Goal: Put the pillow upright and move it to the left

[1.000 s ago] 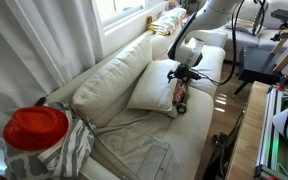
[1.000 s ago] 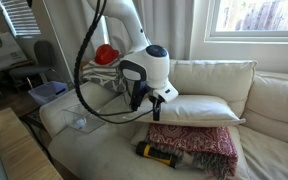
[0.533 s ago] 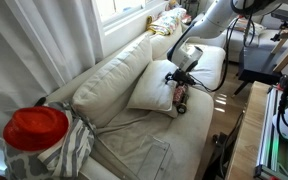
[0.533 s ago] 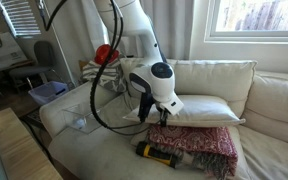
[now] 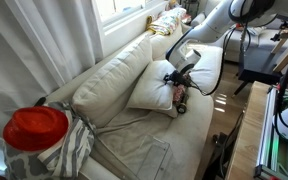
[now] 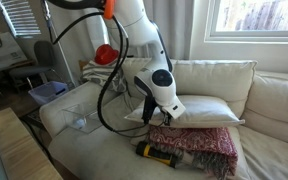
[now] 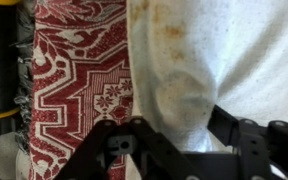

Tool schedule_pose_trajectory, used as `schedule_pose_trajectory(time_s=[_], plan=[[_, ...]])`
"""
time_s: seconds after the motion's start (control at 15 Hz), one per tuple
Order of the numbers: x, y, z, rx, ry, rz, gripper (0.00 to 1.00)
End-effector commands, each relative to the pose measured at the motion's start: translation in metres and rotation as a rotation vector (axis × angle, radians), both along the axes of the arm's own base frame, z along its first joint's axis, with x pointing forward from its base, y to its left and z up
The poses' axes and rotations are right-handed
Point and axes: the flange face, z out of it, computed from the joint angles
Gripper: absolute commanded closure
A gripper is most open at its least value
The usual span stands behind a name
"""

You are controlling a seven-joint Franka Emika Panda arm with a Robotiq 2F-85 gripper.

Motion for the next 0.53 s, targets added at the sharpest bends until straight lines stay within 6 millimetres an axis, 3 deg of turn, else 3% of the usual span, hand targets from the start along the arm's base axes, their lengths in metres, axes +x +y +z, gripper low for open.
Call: schedule_pose_trajectory(time_s=[0.0, 0.13, 0.33, 0.47], plan=[[0.003, 0.002, 0.005, -0.025, -0.005, -0.04, 0.8], [0.005, 0.006, 0.027, -0.034, -0.007, -0.041, 0.92], [-0.009, 0.019, 0.064, -0.036, 0.038, -0.074, 0.96], [-0.006, 0.025, 0.094, -0.045, 0.022, -0.071, 0.94]])
